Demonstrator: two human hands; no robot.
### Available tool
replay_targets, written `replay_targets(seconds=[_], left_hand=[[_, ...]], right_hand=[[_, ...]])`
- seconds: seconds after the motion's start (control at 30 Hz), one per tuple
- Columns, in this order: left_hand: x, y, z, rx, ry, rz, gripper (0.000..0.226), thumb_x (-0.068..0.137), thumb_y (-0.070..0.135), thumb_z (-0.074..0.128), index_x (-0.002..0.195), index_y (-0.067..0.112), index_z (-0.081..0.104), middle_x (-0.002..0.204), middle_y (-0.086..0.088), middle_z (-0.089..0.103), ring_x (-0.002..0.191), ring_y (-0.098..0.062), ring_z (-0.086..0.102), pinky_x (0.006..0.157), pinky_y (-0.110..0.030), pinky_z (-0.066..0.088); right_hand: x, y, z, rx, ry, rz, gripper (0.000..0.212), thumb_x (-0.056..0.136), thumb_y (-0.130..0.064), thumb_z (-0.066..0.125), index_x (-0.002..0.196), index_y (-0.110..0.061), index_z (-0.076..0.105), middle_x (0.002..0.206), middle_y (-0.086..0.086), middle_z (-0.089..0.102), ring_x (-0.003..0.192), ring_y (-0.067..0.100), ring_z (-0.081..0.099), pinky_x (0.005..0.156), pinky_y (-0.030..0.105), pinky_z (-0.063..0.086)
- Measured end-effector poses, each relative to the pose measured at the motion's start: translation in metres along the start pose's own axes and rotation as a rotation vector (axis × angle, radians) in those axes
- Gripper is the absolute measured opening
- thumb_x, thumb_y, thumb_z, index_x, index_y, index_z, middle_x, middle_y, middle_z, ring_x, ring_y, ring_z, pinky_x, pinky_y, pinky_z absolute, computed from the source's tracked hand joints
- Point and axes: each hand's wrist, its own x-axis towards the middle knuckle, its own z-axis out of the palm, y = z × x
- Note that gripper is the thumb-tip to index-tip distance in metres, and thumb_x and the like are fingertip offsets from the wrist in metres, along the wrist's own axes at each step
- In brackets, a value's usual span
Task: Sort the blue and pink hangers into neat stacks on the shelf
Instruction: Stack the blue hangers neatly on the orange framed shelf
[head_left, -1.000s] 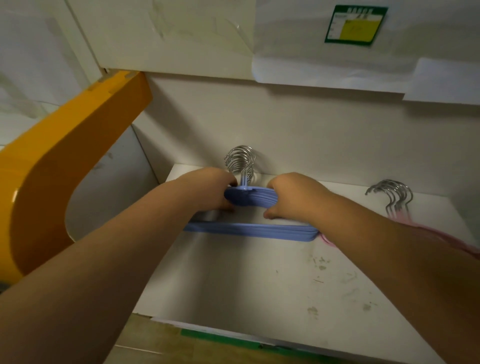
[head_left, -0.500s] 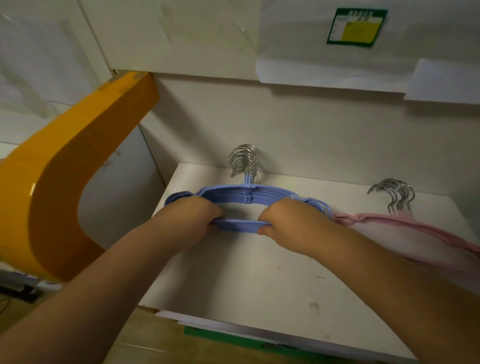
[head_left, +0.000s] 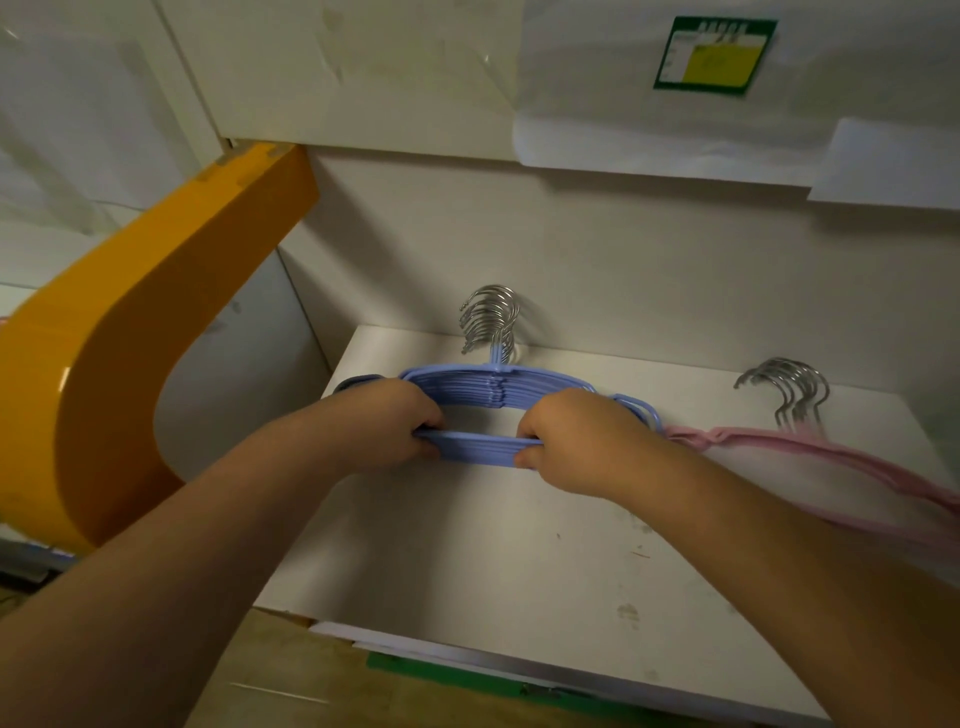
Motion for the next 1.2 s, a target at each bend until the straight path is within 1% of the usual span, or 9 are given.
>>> replay_targets(seconds=[0.1,0.2,0.37,0.47,0.57,0.7,0.87,1.07,1.2], left_hand=[[-0.001,0.000,0.003,0.002,0.025,0.013,0.016,0.088,0.035,0.062,0.099,0.027,0.069,0.094,0.009,0.066,0.086,-0.011,0.059,0.068,-0.022,0.034],[-0.001,0.000,0.005,0.008,0.071,-0.014,0.013,0.087,0.035,0.062,0.095,0.029,0.069,0.087,0.009,0.066,0.083,-0.013,0.060,0.067,-0.024,0.037],[-0.002,-0.001,0.005,0.044,0.102,0.015,0.012,0.087,0.038,0.062,0.082,0.027,0.062,0.072,0.011,0.050,0.073,-0.010,0.050,0.064,-0.025,0.032],[-0.001,-0.002,0.004,0.033,0.073,0.019,0.011,0.088,0.038,0.062,0.083,0.028,0.062,0.073,0.012,0.050,0.074,-0.010,0.050,0.066,-0.025,0.033],[-0.002,0.001,0.004,0.030,0.041,0.007,0.014,0.088,0.037,0.061,0.079,0.032,0.052,0.077,0.011,0.052,0.079,-0.013,0.055,0.068,-0.024,0.034],[-0.005,-0.001,0.007,0.095,-0.062,-0.038,0.015,0.082,0.037,0.065,0.080,0.032,0.052,0.094,0.009,0.062,0.090,-0.015,0.061,0.077,-0.029,0.047],[-0.009,-0.005,0.005,0.124,-0.021,-0.048,0.010,0.088,0.033,0.059,0.080,0.031,0.052,0.083,0.009,0.056,0.092,-0.015,0.059,0.073,-0.025,0.040],[-0.010,-0.007,0.004,0.115,-0.013,-0.079,0.010,0.086,0.035,0.062,0.088,0.026,0.064,0.082,0.007,0.054,0.091,-0.017,0.057,0.071,-0.025,0.038],[-0.017,0.000,0.002,0.093,-0.013,-0.057,0.022,0.083,0.039,0.065,0.103,0.031,0.060,0.098,0.008,0.061,0.097,-0.016,0.058,0.075,-0.027,0.041]], right_hand=[[-0.003,0.004,-0.002,0.044,0.003,0.007,0.021,0.089,-0.043,0.060,0.094,-0.026,0.070,0.081,-0.005,0.066,0.077,0.015,0.059,0.063,0.029,0.045],[-0.006,0.006,0.002,-0.014,0.027,-0.003,0.023,0.091,-0.045,0.057,0.092,-0.026,0.068,0.080,-0.004,0.066,0.076,0.017,0.060,0.061,0.030,0.046],[-0.005,0.004,0.005,-0.076,0.084,-0.060,0.024,0.095,-0.042,0.052,0.089,-0.022,0.064,0.090,-0.003,0.063,0.080,0.019,0.054,0.062,0.031,0.036],[-0.004,0.003,0.005,-0.070,0.072,-0.053,0.022,0.094,-0.041,0.053,0.090,-0.023,0.064,0.090,-0.003,0.062,0.079,0.019,0.055,0.062,0.031,0.038],[-0.003,0.006,0.001,-0.044,0.003,-0.015,0.019,0.091,-0.042,0.058,0.092,-0.024,0.066,0.079,-0.003,0.061,0.077,0.019,0.057,0.061,0.030,0.042],[-0.006,0.016,-0.001,-0.117,-0.076,-0.005,0.019,0.087,-0.043,0.064,0.093,-0.025,0.065,0.076,-0.004,0.057,0.079,0.021,0.057,0.070,0.033,0.047],[-0.011,0.023,0.000,-0.137,-0.082,0.015,0.017,0.087,-0.037,0.065,0.096,-0.023,0.064,0.079,-0.002,0.053,0.075,0.020,0.052,0.064,0.029,0.037],[-0.011,0.025,0.002,-0.136,-0.049,0.033,0.017,0.087,-0.038,0.065,0.094,-0.023,0.065,0.076,-0.002,0.051,0.073,0.021,0.051,0.062,0.028,0.036],[-0.014,0.028,-0.003,-0.125,-0.068,0.005,0.016,0.083,-0.041,0.068,0.087,-0.027,0.063,0.074,-0.005,0.053,0.070,0.019,0.055,0.061,0.029,0.041]])
